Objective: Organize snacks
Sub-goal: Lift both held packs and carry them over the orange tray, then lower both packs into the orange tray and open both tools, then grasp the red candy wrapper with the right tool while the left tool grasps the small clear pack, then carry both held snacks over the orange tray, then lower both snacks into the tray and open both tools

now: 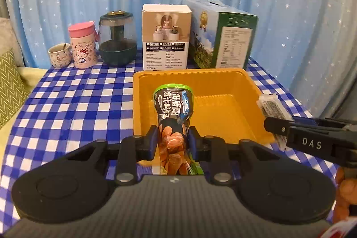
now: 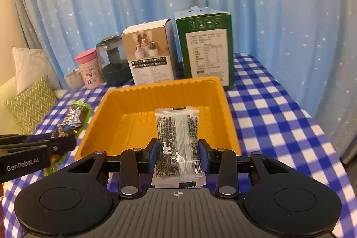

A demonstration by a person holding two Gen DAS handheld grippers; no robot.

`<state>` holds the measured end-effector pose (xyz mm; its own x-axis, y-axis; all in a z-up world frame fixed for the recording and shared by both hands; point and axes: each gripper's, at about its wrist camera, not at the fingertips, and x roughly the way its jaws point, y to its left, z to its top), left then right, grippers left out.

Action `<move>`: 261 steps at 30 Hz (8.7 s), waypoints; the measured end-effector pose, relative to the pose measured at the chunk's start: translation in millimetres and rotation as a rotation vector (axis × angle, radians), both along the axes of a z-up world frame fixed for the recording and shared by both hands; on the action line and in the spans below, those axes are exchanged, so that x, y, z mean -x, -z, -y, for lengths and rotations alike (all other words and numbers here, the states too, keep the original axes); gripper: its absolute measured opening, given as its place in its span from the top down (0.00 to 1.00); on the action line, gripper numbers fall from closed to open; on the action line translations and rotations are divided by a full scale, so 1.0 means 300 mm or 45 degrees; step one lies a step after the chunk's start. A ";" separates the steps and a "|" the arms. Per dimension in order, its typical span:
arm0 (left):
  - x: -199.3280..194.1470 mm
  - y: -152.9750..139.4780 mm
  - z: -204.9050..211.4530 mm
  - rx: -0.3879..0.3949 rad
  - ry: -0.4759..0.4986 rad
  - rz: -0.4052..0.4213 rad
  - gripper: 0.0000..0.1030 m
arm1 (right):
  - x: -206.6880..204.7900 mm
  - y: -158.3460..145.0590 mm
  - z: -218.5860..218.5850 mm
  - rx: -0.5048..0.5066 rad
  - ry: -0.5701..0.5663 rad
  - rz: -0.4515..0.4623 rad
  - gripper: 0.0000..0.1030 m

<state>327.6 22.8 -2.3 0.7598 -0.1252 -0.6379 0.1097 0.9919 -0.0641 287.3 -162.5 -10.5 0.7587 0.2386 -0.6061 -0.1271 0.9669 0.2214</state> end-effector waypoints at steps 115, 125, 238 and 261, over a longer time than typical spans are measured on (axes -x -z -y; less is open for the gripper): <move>0.723 0.141 -0.101 -0.001 -0.145 -0.088 0.18 | 0.690 0.135 0.002 -0.169 0.106 -0.215 0.46; 0.651 0.200 -0.125 0.022 -0.155 -0.125 0.18 | 0.569 0.214 -0.043 -0.216 0.164 -0.290 0.47; -0.174 0.203 -0.006 0.029 0.022 0.054 0.70 | -0.245 0.177 0.056 -0.045 0.027 -0.018 0.71; -0.103 0.175 0.001 0.016 0.013 0.083 0.47 | -0.192 0.134 0.095 -0.086 0.071 0.028 0.56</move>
<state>358.5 22.4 -54.9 0.7985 -0.1411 -0.5852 0.1245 0.9898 -0.0689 345.0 -191.1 -50.8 0.7848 0.2354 -0.5733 -0.0789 0.9555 0.2843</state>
